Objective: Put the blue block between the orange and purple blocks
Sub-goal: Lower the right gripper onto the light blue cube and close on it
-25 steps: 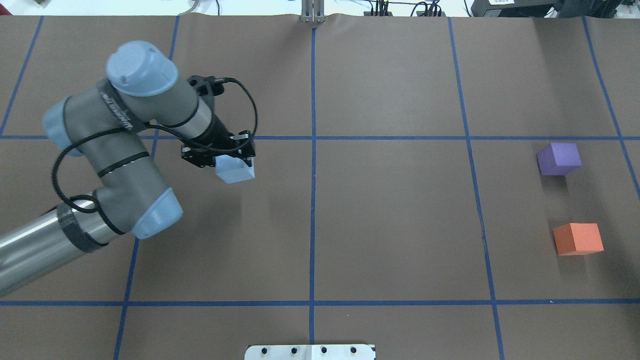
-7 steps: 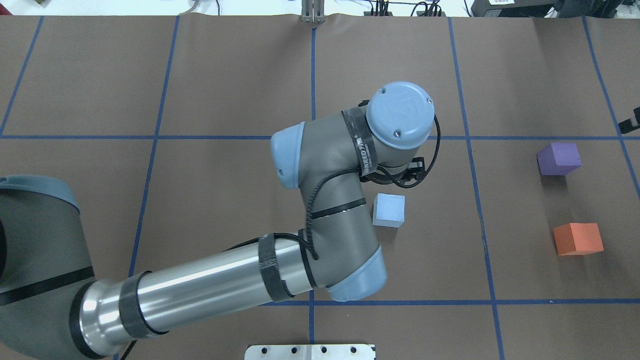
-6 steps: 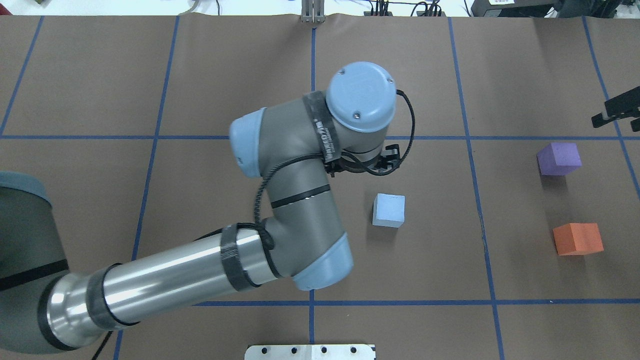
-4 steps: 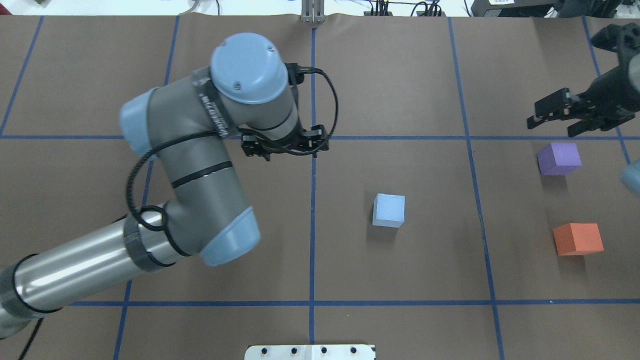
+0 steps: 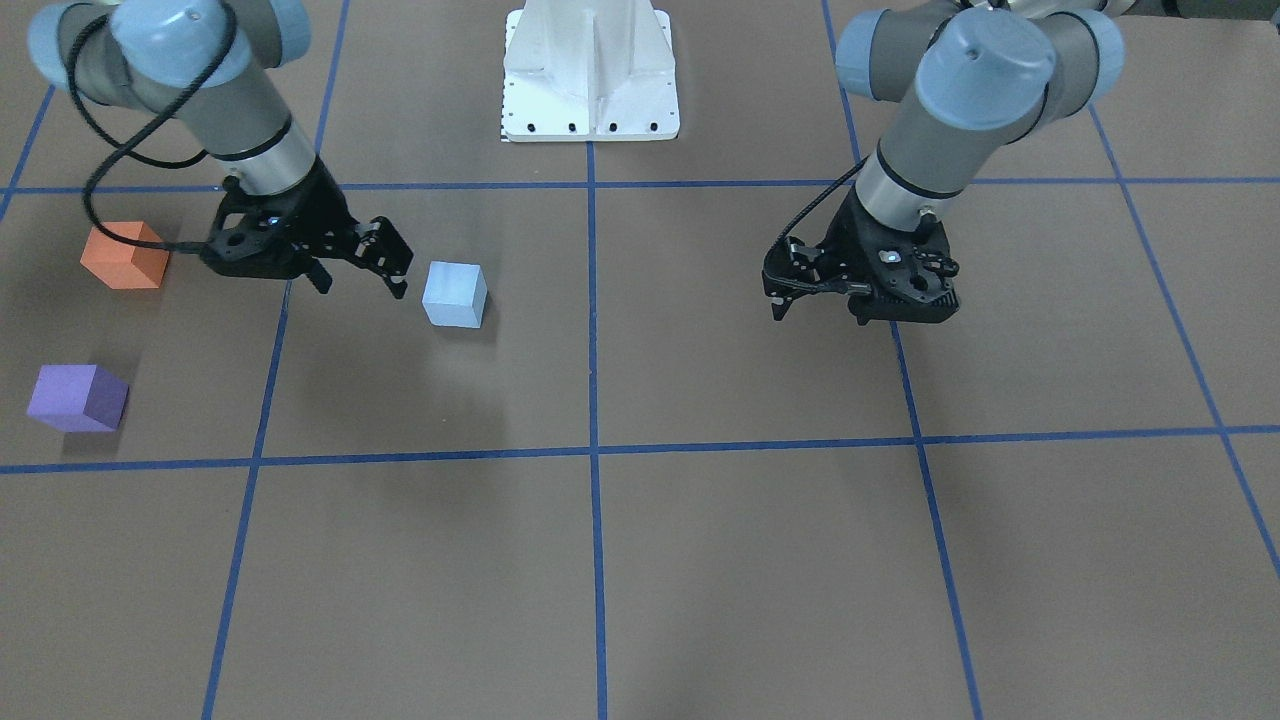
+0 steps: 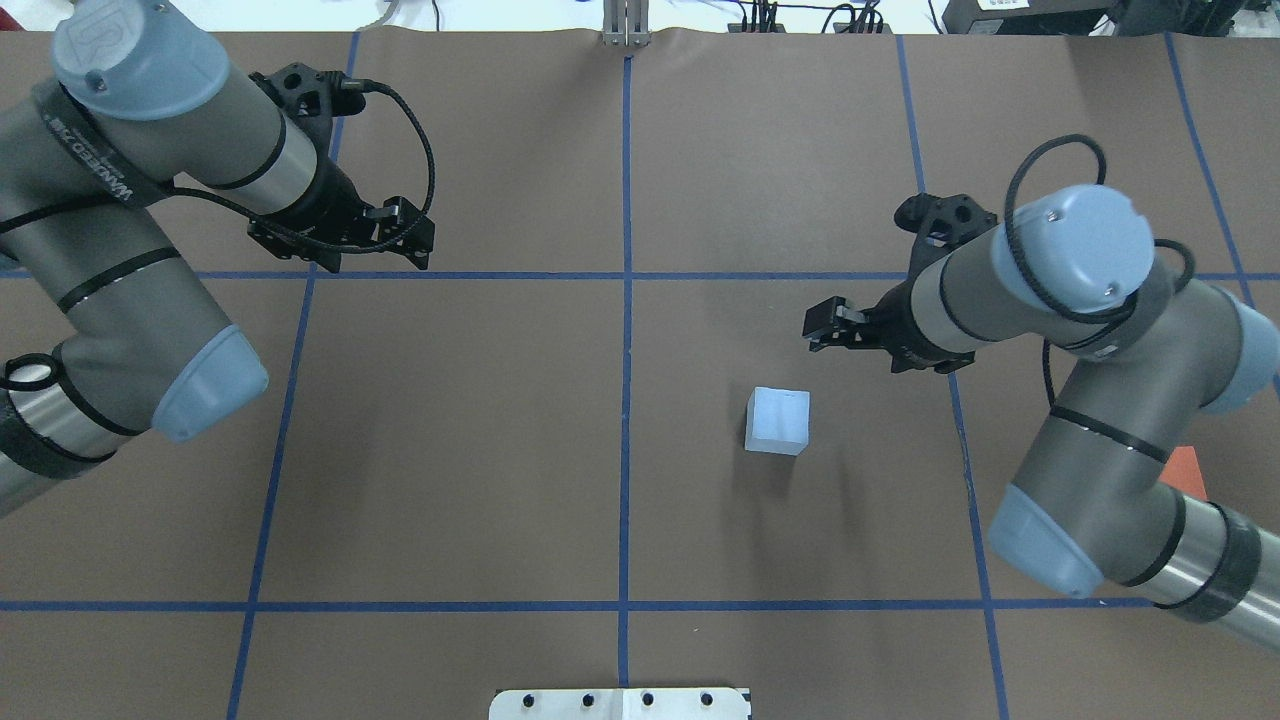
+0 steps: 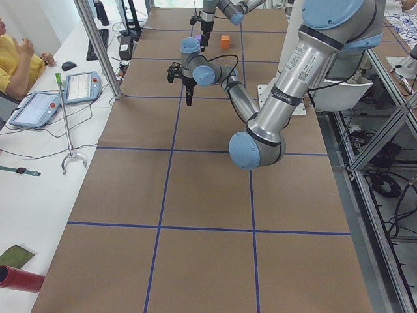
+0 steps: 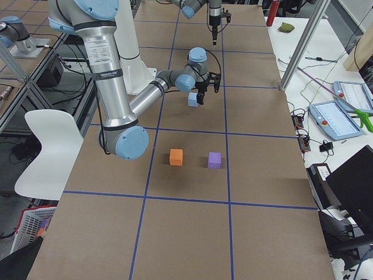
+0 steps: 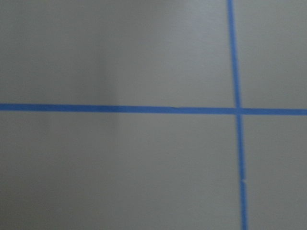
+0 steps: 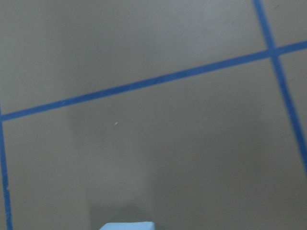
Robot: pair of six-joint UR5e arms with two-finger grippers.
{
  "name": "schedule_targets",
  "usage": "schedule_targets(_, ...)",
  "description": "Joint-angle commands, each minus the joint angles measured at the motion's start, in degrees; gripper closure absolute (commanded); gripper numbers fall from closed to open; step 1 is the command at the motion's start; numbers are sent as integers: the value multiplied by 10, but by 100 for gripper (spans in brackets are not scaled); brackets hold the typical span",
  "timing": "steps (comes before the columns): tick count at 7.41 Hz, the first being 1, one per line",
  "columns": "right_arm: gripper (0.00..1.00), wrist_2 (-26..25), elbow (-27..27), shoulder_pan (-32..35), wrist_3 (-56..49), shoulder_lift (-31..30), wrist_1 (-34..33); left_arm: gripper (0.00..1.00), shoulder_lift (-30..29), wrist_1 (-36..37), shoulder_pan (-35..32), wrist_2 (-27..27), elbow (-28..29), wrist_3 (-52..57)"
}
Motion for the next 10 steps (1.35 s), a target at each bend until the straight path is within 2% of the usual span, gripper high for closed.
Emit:
schedule_targets(1,7,-34,-16,-44,23,24,-2,0,12,-13,-7,-5,5,9)
schedule_targets(5,8,-39,-57,-60,13,46,-1,0,13,-51,-7,-5,34,1)
schedule_targets(6,10,-39,-62,-62,12,44,-1,0,13,-51,-7,-5,34,0)
schedule_targets(10,11,-39,-62,-70,7,47,0,0,14,-51,-6,-5,31,-1)
